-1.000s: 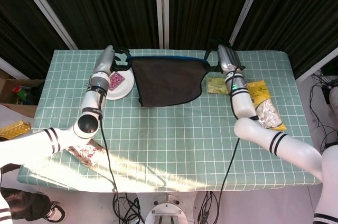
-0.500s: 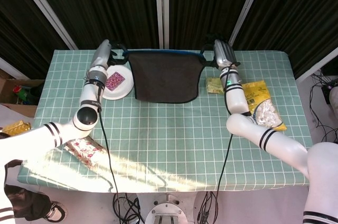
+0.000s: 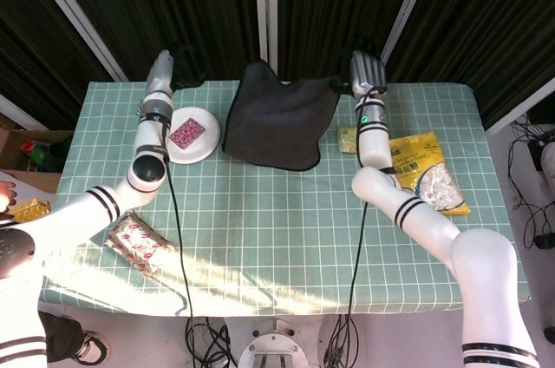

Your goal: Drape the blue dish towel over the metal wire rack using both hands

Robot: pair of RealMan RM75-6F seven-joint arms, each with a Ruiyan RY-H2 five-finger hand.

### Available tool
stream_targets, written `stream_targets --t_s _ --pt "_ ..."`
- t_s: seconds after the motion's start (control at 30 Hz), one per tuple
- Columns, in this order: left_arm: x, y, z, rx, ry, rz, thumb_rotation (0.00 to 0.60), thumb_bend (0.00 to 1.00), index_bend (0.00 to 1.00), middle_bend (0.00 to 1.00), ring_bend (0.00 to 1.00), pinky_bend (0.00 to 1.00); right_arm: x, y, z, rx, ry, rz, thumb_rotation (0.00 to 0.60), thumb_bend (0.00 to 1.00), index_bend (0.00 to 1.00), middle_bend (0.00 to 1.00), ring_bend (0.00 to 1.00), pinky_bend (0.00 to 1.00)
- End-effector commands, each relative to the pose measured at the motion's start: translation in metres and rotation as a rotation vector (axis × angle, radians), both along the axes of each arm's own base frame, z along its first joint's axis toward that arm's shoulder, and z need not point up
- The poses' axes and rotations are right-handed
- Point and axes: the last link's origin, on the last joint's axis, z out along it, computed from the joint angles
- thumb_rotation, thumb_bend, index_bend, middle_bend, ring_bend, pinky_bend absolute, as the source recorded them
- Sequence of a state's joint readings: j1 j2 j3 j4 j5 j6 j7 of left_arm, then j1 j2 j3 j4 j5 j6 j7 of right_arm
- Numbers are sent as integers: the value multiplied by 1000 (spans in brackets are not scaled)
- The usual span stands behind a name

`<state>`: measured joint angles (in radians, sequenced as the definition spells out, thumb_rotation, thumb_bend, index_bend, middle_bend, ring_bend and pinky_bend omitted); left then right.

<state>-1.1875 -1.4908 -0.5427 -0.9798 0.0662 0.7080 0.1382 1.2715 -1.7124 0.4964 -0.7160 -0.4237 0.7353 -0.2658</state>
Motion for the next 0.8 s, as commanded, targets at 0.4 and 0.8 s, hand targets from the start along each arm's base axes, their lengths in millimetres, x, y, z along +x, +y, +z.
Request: stream_targets --t_s 0.4,0.8 --pt "-10 -9 62 322 130 -25 330 169 0 0 64 104 17 27 28 -20 -141 126 600 30 0 0 0 0" --pt "-74 -218 57 112 573 -441 265 175 106 65 60 133 -109 257 80 -13 258 257 600 84 0 0 0 0"
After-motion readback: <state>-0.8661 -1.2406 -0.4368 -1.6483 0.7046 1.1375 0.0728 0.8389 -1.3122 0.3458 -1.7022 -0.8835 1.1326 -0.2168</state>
